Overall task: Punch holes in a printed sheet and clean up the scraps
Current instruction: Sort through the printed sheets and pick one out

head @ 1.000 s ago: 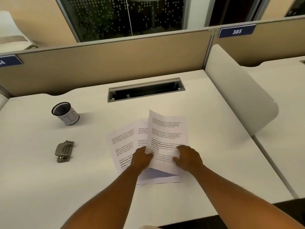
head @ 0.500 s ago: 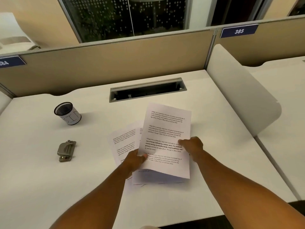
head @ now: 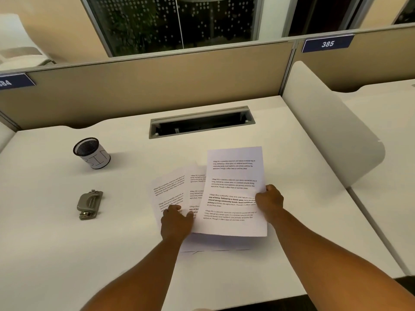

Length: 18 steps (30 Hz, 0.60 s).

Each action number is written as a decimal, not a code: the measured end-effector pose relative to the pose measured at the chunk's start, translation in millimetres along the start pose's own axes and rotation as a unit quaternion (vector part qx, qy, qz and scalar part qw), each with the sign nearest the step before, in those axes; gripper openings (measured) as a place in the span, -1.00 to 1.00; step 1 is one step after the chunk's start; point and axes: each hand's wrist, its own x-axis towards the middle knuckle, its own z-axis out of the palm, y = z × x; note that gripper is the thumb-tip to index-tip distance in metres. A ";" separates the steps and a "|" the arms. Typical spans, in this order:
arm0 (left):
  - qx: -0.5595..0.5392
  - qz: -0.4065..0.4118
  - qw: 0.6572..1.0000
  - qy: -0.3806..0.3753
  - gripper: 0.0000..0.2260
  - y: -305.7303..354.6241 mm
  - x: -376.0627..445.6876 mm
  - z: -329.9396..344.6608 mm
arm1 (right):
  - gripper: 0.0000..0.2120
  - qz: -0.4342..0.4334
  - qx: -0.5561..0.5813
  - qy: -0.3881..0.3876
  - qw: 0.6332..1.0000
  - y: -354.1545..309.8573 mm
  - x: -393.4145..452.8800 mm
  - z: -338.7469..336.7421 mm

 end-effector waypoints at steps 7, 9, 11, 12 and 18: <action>0.138 -0.025 0.990 0.008 -0.24 13.1 -10.0 16.3 | -0.83 0.004 -0.013 0.005 1.000 9.1 3.8 -5.8; 0.148 -0.035 0.988 0.011 -0.20 17.2 -11.2 20.1 | -0.84 0.004 -0.017 0.005 1.000 11.9 4.9 -6.9; 0.144 -0.040 0.989 0.010 -0.18 20.9 -11.6 22.0 | -0.84 0.006 -0.017 0.008 1.000 13.8 5.8 -7.1; 0.141 -0.044 0.989 0.008 -0.18 22.4 -11.8 22.1 | -0.85 0.008 -0.018 0.009 1.000 14.3 6.1 -7.1; 0.083 -0.073 0.994 0.000 -0.18 27.3 -12.0 25.8 | -0.86 0.007 -0.018 0.021 1.000 17.5 7.7 -6.3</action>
